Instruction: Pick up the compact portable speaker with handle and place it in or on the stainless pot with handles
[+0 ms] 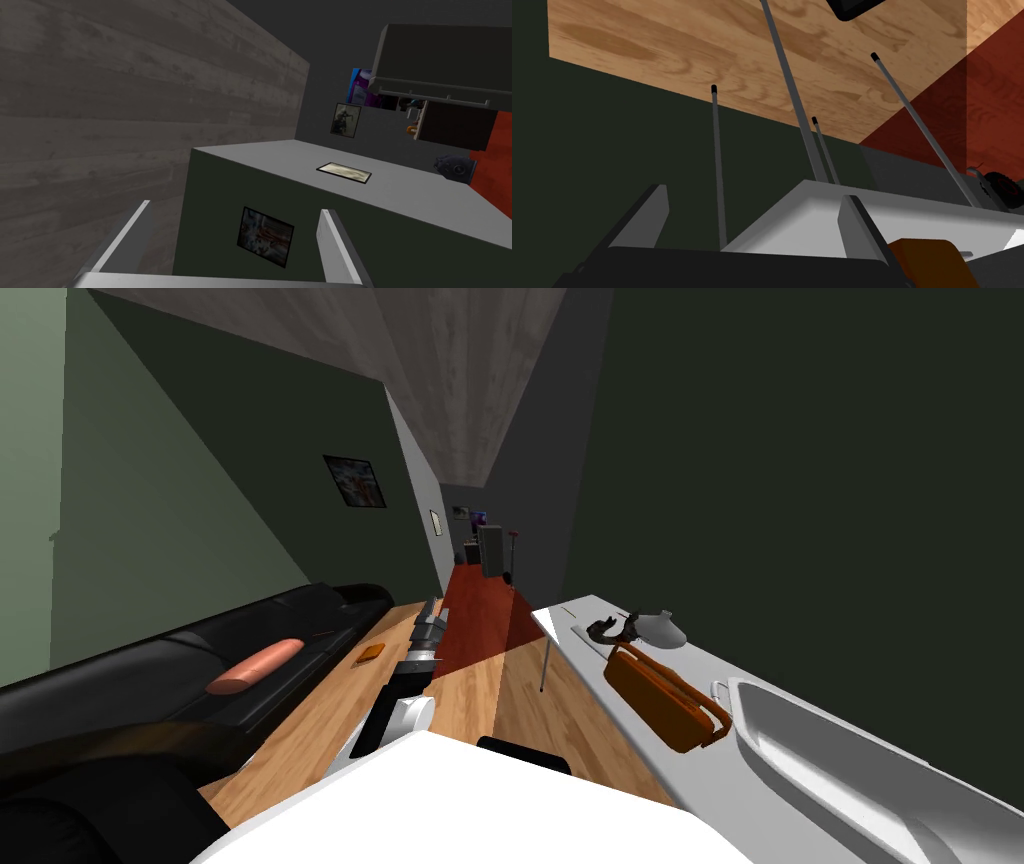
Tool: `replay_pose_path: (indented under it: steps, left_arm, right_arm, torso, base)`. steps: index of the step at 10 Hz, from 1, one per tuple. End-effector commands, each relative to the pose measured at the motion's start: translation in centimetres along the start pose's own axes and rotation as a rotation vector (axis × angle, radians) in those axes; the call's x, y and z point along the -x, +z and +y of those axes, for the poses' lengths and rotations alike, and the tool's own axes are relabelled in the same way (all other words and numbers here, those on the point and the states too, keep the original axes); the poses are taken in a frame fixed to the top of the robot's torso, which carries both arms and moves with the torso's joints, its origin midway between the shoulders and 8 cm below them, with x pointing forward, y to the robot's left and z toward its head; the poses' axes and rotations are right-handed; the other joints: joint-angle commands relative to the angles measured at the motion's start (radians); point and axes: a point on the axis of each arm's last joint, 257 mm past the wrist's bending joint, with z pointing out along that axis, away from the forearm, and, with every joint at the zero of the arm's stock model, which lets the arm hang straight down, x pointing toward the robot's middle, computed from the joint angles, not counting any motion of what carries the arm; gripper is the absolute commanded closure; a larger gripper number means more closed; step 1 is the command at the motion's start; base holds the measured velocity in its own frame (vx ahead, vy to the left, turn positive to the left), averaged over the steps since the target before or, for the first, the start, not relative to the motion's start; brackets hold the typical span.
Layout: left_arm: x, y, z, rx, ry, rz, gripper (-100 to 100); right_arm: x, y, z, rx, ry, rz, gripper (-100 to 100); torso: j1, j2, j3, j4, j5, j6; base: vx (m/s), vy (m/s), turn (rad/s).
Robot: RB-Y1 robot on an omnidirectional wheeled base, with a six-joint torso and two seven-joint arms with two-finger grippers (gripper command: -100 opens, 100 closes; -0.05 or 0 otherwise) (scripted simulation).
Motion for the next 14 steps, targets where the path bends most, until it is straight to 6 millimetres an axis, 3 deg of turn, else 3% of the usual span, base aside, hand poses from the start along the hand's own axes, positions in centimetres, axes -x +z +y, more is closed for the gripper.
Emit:
replay_pose_path:
  steps: [1,2,3,4,5,6,7,9,10,12,14]
  left_arm:
    - [0.0,0.0,0.0,0.000,0.000,0.000,0]
    - [0.0,0.0,0.0,0.000,0.000,0.000,0]
    - [0.0,0.0,0.0,0.000,0.000,0.000,0]
    - [0.0,0.0,0.0,0.000,0.000,0.000,0]
    - [0.0,0.0,0.0,0.000,0.000,0.000,0]
    - [0.0,0.0,0.0,0.000,0.000,0.000,0]
    - [0.0,0.0,0.0,0.000,0.000,0.000,0]
    - [0.0,0.0,0.0,0.000,0.000,0.000,0]
    - [0.0,0.0,0.0,0.000,0.000,0.000,0]
    - [0.0,0.0,0.0,0.000,0.000,0.000,0]
    - [0.0,0.0,0.0,0.000,0.000,0.000,0]
  right_arm:
    - [-0.4,-0.8,-1.4,-0.021,-0.031,0.031,-100]
    - [-0.5,-2.7,-3.2,-0.047,-0.091,0.085,-100]
    - [-0.6,-2.9,-3.4,-0.052,-0.092,0.088,-100]
    - [-0.3,-4.5,-5.2,-0.076,-0.150,0.134,-100]
    - [-0.4,-4.7,-5.3,-0.077,-0.153,0.143,-100]
    - [-0.1,-6.5,-6.9,-0.099,-0.210,0.193,-100]
    - [0.0,-6.4,-6.9,-0.096,-0.215,0.197,-100]
    - [1.3,-9.0,-9.5,-0.120,-0.324,0.279,-100]
    - [1.4,-9.0,-9.5,-0.114,-0.335,0.293,-100]
    - [3.1,-10.8,-11.4,-0.123,-0.433,0.363,-100]
    - [4.4,-10.9,-12.0,-0.109,-0.495,0.404,-100]
  torso:
    - [0.000,0.000,0.000,0.000,0.000,0.000]
    - [-0.001,0.001,0.000,0.000,0.000,0.000]
    - [0.000,0.000,0.000,0.000,0.000,0.000]
    - [0.000,0.001,0.000,0.000,0.000,0.001]
    - [-0.001,0.000,0.000,0.000,0.000,0.000]
    - [-0.001,0.001,0.000,0.000,0.000,0.000]
    - [0.000,-0.001,0.000,0.000,0.000,0.000]
    - [0.000,-0.002,-0.001,0.000,0.000,0.000]
    - [0.002,-0.005,-0.003,-0.001,0.000,-0.001]
    - [0.003,-0.003,-0.002,-0.001,0.001,0.000]
    - [0.003,-0.004,-0.003,-0.001,0.001,0.001]
  base:
    - [0.088,0.045,0.105]
    - [0.103,0.065,0.232]
    - [0.089,0.046,0.081]
    - [0.101,0.042,0.139]
    - [0.090,0.038,0.128]
    - [0.109,0.063,0.213]
    - [0.094,0.052,0.101]
    - [0.153,0.073,0.271]
    - [0.121,0.082,0.118]
    - [0.178,0.087,0.242]
    - [0.136,0.077,0.142]
